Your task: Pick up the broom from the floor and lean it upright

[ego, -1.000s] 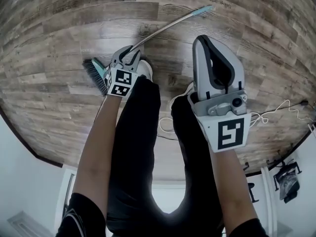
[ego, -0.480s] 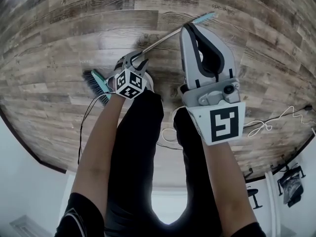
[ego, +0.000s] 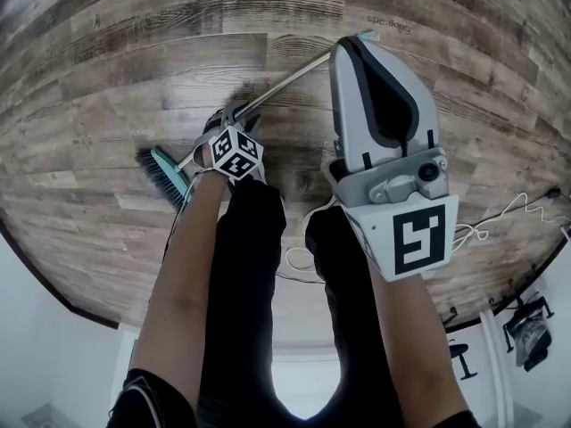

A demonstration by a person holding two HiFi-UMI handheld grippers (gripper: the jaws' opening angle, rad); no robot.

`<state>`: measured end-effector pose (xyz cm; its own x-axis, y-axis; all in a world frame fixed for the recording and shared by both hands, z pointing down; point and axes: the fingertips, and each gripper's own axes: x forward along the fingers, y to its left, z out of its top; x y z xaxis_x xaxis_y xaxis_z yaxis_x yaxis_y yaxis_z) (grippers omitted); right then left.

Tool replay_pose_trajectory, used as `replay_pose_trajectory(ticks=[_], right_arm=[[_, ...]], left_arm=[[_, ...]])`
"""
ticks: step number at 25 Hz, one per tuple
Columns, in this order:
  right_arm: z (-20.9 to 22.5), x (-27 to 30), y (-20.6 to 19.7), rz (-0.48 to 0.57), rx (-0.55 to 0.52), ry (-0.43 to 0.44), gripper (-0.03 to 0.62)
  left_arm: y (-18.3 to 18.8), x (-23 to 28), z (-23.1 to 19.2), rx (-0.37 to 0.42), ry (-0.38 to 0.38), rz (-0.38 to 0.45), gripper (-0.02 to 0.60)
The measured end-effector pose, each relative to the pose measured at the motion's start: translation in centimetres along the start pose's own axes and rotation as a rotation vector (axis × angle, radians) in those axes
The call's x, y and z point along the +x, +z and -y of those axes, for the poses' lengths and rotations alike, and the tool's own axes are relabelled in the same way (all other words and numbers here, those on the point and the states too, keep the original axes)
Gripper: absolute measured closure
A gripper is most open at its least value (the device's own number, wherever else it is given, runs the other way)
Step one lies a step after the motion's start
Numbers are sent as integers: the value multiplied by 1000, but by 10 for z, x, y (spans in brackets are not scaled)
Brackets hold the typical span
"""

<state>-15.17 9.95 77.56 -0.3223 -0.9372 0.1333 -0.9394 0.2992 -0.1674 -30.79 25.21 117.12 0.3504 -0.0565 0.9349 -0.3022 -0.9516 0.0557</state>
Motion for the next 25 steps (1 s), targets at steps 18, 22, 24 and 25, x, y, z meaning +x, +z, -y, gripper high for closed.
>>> replay_pose_trajectory(ticks=[18,22,24,25], right_arm=[[15,6,-24,-59,-41,13,576],[20,7,-33,-84,-31,3,576],[21,8,-34,-86,-31,2,576],[20,8,-35,-88,-32,5,576]], left_arm=[[-18,18,-15,2,-65,-48,423],[-18,16,-14,-27,-82,-36,422],[-17,17,-13,-26,-94,-39,420],[-17,17,-12,-24,-103,-40,420]])
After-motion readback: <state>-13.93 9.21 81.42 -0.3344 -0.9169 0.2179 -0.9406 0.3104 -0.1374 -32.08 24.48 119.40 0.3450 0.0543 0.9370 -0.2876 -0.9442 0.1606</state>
